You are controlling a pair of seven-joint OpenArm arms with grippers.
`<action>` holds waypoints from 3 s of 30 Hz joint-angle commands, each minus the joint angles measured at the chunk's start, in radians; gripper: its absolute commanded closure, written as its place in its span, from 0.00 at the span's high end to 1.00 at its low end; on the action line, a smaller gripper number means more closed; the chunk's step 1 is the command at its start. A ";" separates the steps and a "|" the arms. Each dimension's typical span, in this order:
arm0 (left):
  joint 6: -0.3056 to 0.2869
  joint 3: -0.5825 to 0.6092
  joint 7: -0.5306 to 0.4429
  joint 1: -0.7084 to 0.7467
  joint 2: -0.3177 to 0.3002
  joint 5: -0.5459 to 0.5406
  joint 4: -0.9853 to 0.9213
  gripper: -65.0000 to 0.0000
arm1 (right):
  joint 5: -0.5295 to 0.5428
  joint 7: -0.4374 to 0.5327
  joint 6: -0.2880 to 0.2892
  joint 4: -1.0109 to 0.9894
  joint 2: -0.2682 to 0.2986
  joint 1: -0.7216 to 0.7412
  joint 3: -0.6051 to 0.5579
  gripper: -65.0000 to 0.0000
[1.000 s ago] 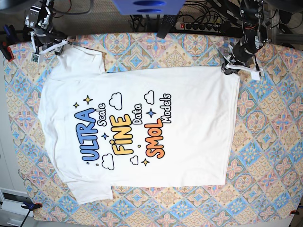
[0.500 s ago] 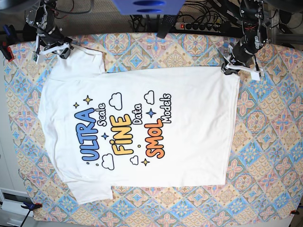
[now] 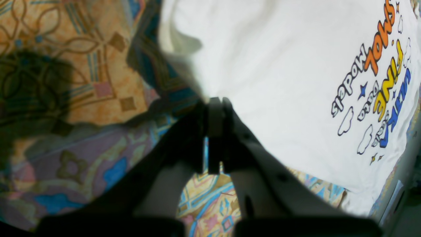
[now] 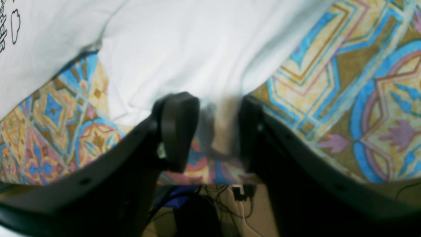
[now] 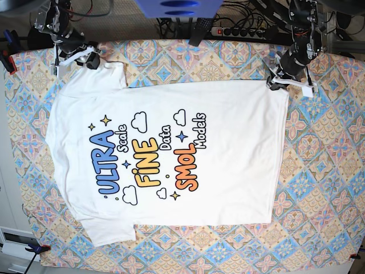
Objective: Fold the T-shirt properly
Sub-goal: 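Grasp the shoulder corners with both grippers and lift slightly, then pull both grippers apart along the collar edge to straighten the shirt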
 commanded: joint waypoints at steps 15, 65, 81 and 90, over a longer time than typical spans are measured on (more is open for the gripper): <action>-0.004 -0.003 -0.006 0.060 -0.014 -0.005 0.019 0.00 | 0.007 0.003 0.071 0.021 0.013 -0.058 0.101 0.00; -0.058 -0.055 -0.004 -0.120 -0.028 -0.002 0.042 0.00 | 0.002 -0.170 0.072 0.315 0.011 0.161 0.206 0.00; -0.058 -0.055 -0.004 -0.299 -0.026 -0.006 -0.136 0.23 | 0.005 -0.216 0.072 0.064 0.011 0.392 0.120 0.24; -0.058 -0.119 0.091 -0.186 -0.029 -0.011 0.012 0.47 | 0.007 -0.221 0.072 0.255 0.018 0.293 0.127 0.43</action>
